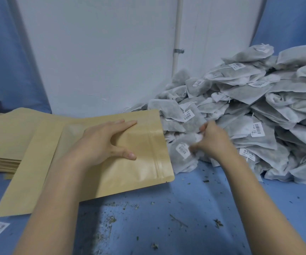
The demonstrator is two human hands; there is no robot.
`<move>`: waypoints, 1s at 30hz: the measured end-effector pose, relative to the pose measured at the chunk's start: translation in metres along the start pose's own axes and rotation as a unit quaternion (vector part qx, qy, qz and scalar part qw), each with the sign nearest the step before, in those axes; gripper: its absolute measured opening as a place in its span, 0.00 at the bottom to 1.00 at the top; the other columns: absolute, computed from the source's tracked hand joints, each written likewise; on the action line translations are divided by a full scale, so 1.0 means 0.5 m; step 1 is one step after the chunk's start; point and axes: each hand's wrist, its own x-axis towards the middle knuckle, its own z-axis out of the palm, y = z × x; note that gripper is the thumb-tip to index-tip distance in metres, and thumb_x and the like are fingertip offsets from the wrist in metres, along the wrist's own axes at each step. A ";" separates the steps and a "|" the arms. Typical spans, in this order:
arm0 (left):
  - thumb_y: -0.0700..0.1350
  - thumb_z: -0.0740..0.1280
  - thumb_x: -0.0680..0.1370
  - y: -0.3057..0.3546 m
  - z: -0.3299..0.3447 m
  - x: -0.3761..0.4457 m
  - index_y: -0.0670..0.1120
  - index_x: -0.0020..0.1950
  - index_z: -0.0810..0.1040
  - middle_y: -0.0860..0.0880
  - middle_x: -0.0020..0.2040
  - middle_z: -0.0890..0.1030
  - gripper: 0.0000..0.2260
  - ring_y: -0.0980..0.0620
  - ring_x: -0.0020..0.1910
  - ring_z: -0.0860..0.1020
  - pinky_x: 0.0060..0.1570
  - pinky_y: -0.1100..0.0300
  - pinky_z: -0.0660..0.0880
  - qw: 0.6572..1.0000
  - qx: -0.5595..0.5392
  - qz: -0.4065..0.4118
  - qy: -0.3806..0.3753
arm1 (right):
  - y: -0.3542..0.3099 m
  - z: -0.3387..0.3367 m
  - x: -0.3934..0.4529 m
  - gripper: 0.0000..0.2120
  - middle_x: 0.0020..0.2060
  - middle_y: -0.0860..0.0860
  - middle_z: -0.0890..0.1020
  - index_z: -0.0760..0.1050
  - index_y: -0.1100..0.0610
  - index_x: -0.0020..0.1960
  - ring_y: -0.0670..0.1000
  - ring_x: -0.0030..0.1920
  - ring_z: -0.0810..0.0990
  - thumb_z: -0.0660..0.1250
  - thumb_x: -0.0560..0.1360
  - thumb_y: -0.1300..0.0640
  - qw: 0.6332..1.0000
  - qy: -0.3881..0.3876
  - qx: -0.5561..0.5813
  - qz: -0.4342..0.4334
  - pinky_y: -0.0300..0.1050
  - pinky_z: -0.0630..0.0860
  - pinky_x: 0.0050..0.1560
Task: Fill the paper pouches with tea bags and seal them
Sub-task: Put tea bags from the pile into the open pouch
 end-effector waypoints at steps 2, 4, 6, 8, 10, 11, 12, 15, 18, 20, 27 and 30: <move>0.55 0.77 0.62 -0.002 -0.001 0.000 0.65 0.69 0.66 0.57 0.74 0.64 0.38 0.57 0.74 0.59 0.73 0.57 0.53 1.000 0.005 -0.001 0.001 | -0.009 -0.020 -0.003 0.24 0.41 0.46 0.76 0.72 0.54 0.53 0.41 0.36 0.73 0.78 0.61 0.58 0.987 0.070 0.142 -0.030 0.27 0.67 0.25; 0.55 0.77 0.62 -0.003 -0.001 0.000 0.65 0.69 0.65 0.56 0.74 0.63 0.38 0.57 0.74 0.58 0.73 0.55 0.53 1.000 0.013 -0.004 0.002 | -0.017 -0.035 -0.011 0.18 0.39 0.44 0.79 0.76 0.50 0.47 0.39 0.37 0.78 0.78 0.60 0.55 0.960 0.086 0.263 -0.047 0.25 0.70 0.31; 0.56 0.77 0.62 -0.003 -0.001 0.000 0.65 0.69 0.65 0.56 0.75 0.63 0.39 0.58 0.74 0.58 0.73 0.53 0.53 1.000 0.015 -0.003 0.005 | -0.027 -0.041 -0.021 0.16 0.41 0.46 0.83 0.80 0.50 0.45 0.43 0.42 0.82 0.79 0.59 0.53 0.941 0.068 0.326 -0.059 0.36 0.78 0.42; 0.59 0.75 0.59 -0.001 -0.002 0.000 0.66 0.69 0.65 0.57 0.75 0.63 0.40 0.58 0.74 0.58 0.73 0.52 0.53 1.000 0.011 -0.001 0.013 | -0.035 -0.039 -0.028 0.15 0.43 0.47 0.84 0.82 0.49 0.44 0.46 0.45 0.82 0.79 0.59 0.53 0.939 0.056 0.333 -0.069 0.43 0.79 0.48; 0.63 0.72 0.56 0.004 -0.004 -0.001 0.68 0.68 0.64 0.58 0.74 0.63 0.41 0.58 0.74 0.58 0.73 0.51 0.54 1.000 -0.004 0.001 0.027 | -0.044 -0.028 -0.034 0.13 0.42 0.46 0.83 0.83 0.48 0.42 0.45 0.43 0.81 0.80 0.58 0.53 0.947 0.043 0.306 -0.089 0.41 0.79 0.46; 0.64 0.71 0.55 0.007 -0.004 -0.001 0.69 0.68 0.65 0.58 0.74 0.63 0.41 0.58 0.74 0.59 0.73 0.51 0.54 0.999 -0.012 0.005 0.034 | -0.050 -0.019 -0.038 0.13 0.41 0.46 0.83 0.83 0.48 0.42 0.43 0.40 0.80 0.80 0.58 0.53 0.950 0.036 0.297 -0.095 0.37 0.77 0.44; 0.64 0.70 0.54 0.011 -0.003 -0.001 0.69 0.67 0.65 0.59 0.74 0.63 0.41 0.58 0.73 0.59 0.73 0.52 0.54 0.999 -0.019 0.013 0.040 | -0.059 -0.007 -0.042 0.14 0.39 0.47 0.82 0.83 0.49 0.43 0.43 0.38 0.79 0.80 0.59 0.54 0.948 0.023 0.301 -0.101 0.33 0.75 0.41; 0.64 0.72 0.54 0.032 0.004 0.000 0.72 0.65 0.67 0.63 0.72 0.64 0.39 0.62 0.72 0.60 0.72 0.59 0.56 0.997 -0.055 0.050 0.034 | -0.092 0.023 -0.059 0.13 0.35 0.51 0.78 0.79 0.58 0.51 0.47 0.34 0.77 0.73 0.67 0.65 0.928 -0.073 0.338 -0.137 0.31 0.74 0.36; 0.63 0.72 0.54 0.054 0.017 0.005 0.74 0.63 0.66 0.62 0.72 0.64 0.38 0.62 0.73 0.59 0.73 0.58 0.54 0.995 -0.051 0.084 -0.004 | -0.097 0.025 -0.072 0.16 0.38 0.41 0.74 0.70 0.45 0.44 0.29 0.36 0.76 0.66 0.73 0.67 0.932 -0.203 0.229 -0.196 0.22 0.70 0.35; 0.61 0.73 0.55 0.058 0.021 0.006 0.74 0.62 0.65 0.61 0.73 0.65 0.36 0.62 0.73 0.59 0.73 0.60 0.53 0.995 -0.048 0.089 -0.020 | -0.090 0.017 -0.074 0.20 0.41 0.37 0.71 0.66 0.43 0.44 0.22 0.35 0.71 0.66 0.73 0.68 0.914 -0.286 0.198 -0.211 0.20 0.68 0.35; 0.65 0.69 0.54 0.016 -0.001 0.002 0.70 0.66 0.64 0.57 0.74 0.64 0.40 0.57 0.73 0.59 0.73 0.54 0.53 1.000 0.006 0.014 0.009 | -0.039 0.012 -0.028 0.06 0.41 0.44 0.81 0.79 0.48 0.46 0.46 0.43 0.79 0.66 0.71 0.56 0.987 0.010 0.037 -0.155 0.42 0.77 0.47; 0.66 0.68 0.54 0.005 -0.007 -0.002 0.68 0.68 0.64 0.57 0.74 0.63 0.42 0.57 0.74 0.58 0.73 0.50 0.52 1.000 0.022 -0.012 0.013 | 0.001 0.025 -0.018 0.21 0.54 0.47 0.76 0.74 0.46 0.58 0.49 0.53 0.76 0.72 0.66 0.43 0.972 -0.146 -0.166 -0.081 0.45 0.74 0.50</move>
